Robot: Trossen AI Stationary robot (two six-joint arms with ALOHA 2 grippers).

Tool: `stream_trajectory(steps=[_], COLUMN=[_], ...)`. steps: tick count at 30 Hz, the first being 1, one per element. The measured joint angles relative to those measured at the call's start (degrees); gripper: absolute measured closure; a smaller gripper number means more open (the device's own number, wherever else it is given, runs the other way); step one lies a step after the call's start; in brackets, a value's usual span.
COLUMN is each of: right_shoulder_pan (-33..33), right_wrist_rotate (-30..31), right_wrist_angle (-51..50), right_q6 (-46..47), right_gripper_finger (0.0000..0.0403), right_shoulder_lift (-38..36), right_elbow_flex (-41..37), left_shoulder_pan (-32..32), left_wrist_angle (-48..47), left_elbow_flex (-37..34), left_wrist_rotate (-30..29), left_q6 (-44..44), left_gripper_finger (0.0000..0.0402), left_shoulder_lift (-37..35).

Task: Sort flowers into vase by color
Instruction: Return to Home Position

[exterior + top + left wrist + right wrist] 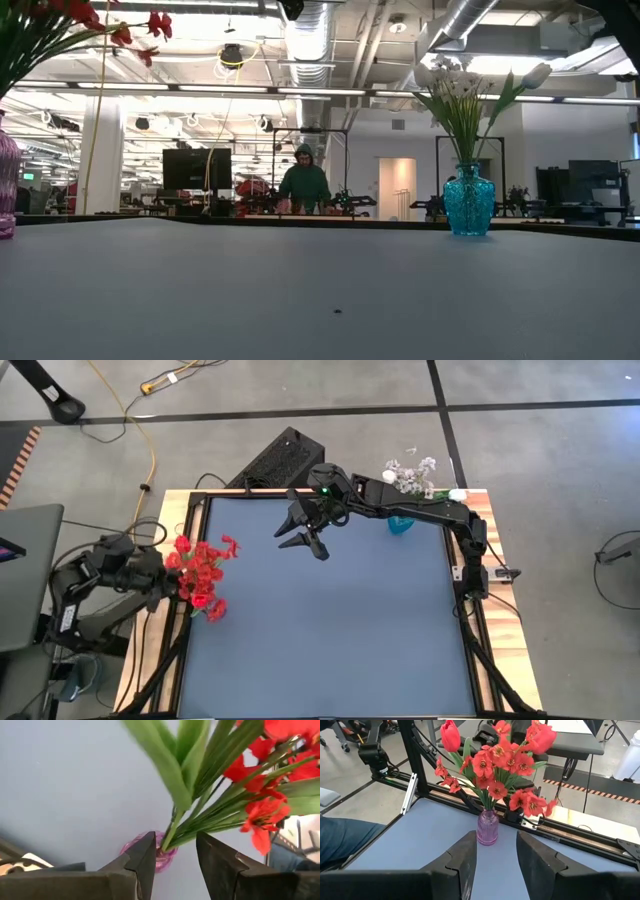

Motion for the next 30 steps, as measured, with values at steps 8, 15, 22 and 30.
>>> stream_trajectory(steps=[8, 15, 22, 30], right_shoulder_pan=[-1.71, -4.39, -8.05, -10.05], right_wrist_rotate=[0.01, 0.09, -0.45, -1.75], right_wrist_angle=[-1.31, -5.27, -7.43, -9.24], right_q6=[0.15, -0.96, -1.54, -2.43], right_gripper_finger=[0.0237, 0.0237, 0.0237, 0.0239], right_shoulder_lift=[-0.04, -0.06, -0.74, -0.66], right_elbow_flex=[0.0, 0.02, 0.07, -2.55], left_shoulder_pan=[-4.78, -5.72, -5.7, -5.66], left_wrist_angle=[0.09, 4.08, 24.1, 28.17], left_elbow_flex=[5.1, 4.38, 0.19, -2.66], left_wrist_rotate=[-14.7, -41.35, -48.11, -70.63], left_q6=[3.2, 8.66, 16.96, 23.24], left_gripper_finger=[0.0274, 0.0274, 0.0274, 0.0274], left_shoulder_lift=[9.54, 15.21, 15.45, 15.92])
